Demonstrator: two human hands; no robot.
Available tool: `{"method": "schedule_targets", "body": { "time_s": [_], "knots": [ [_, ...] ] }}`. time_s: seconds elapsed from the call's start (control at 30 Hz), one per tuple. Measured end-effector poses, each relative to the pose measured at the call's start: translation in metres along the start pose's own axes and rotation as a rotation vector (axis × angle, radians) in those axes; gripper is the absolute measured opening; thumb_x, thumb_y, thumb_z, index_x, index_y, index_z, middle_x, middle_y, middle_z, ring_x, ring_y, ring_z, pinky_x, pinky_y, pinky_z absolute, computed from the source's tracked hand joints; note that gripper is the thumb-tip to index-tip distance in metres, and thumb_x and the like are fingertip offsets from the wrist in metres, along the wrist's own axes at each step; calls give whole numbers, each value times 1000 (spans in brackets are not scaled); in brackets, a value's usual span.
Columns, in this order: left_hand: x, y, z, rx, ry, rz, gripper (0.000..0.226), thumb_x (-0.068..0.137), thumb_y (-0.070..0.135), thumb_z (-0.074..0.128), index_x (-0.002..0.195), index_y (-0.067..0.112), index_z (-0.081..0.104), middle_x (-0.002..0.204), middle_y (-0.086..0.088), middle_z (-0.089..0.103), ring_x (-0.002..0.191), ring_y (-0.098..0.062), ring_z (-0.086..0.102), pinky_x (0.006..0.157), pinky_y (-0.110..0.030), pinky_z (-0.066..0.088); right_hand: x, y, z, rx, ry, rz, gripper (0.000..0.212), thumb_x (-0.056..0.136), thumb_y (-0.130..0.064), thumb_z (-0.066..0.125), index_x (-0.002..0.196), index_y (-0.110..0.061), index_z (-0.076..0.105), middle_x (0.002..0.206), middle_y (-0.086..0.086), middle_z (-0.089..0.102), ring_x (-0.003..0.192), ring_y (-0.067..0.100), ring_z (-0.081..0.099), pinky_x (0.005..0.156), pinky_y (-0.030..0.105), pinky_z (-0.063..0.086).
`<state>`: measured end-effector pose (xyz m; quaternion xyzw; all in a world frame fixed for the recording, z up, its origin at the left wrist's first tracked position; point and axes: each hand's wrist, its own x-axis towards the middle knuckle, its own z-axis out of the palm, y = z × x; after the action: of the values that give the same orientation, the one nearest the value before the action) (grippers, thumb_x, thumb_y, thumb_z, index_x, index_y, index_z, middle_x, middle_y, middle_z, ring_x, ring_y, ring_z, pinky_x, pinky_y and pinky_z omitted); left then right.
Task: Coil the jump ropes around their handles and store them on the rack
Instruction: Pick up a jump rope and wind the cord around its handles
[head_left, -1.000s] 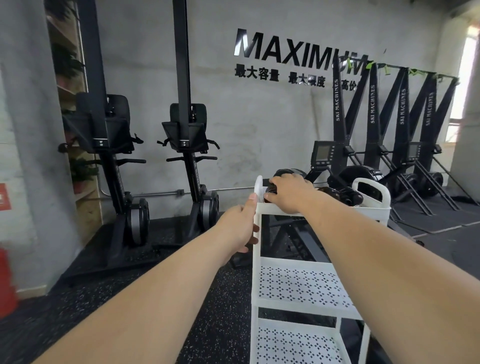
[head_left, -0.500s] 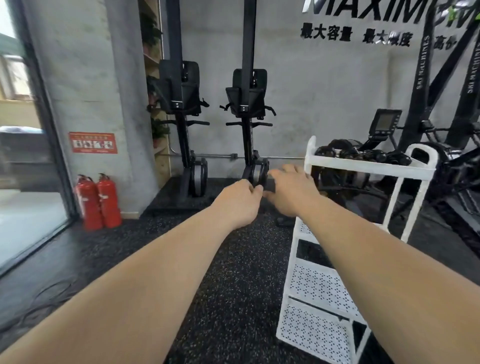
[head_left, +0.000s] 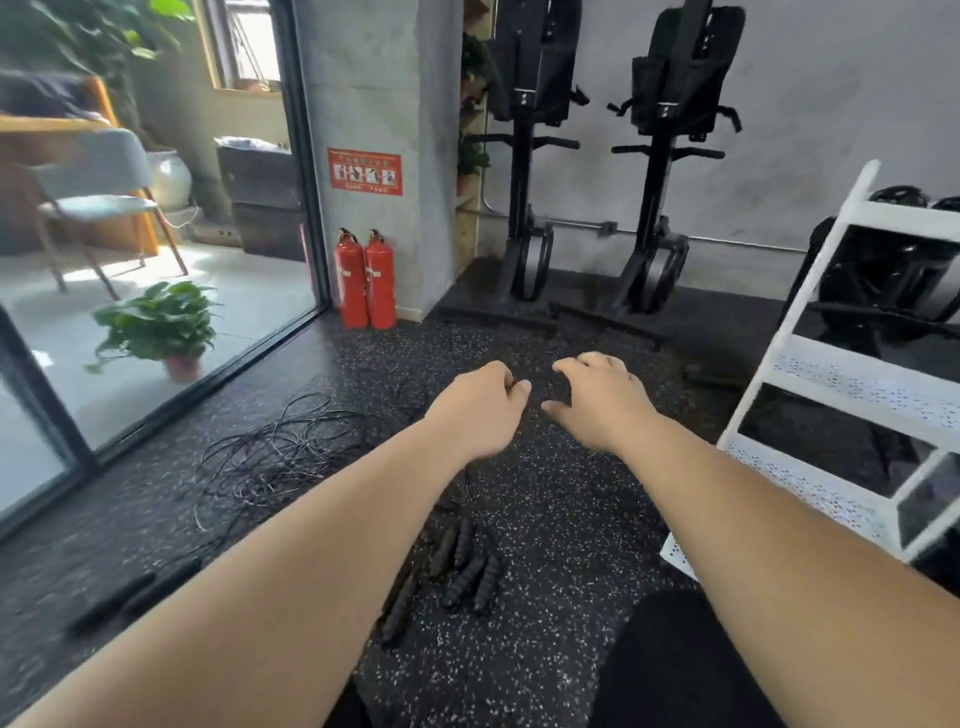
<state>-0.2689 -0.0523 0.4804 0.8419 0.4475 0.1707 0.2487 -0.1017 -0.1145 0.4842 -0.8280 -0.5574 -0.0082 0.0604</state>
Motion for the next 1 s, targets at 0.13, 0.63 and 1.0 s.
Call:
{"method": "schedule_targets", "body": {
  "time_s": [0.13, 0.63, 1.0],
  "knots": [
    [-11, -52, 6, -15, -12, -44, 43, 109, 54, 44, 134, 22, 59, 120, -4, 71, 98, -26, 67, 92, -46, 57, -8, -31, 35, 47, -56, -13, 67, 102, -56, 59, 160, -30, 38, 167, 7, 34, 153, 33, 30, 120, 54, 37],
    [12, -179, 120, -77, -270, -201, 42, 111, 43, 50, 145, 20, 55, 130, -2, 68, 107, -25, 67, 96, -40, 55, 16, -27, 206, 116, -421, -7, 64, 104, -52, 60, 160, -31, 38, 162, 3, 36, 144, 29, 39, 111, 50, 47],
    [85, -277, 237, -9, -457, -430, 43, 110, 42, 51, 145, 18, 55, 138, -7, 66, 120, -32, 64, 101, -41, 53, 72, -8, 357, 89, -741, 53, 61, 104, -49, 61, 157, -28, 40, 150, 6, 43, 131, 32, 57, 108, 47, 52]
  ]
}}
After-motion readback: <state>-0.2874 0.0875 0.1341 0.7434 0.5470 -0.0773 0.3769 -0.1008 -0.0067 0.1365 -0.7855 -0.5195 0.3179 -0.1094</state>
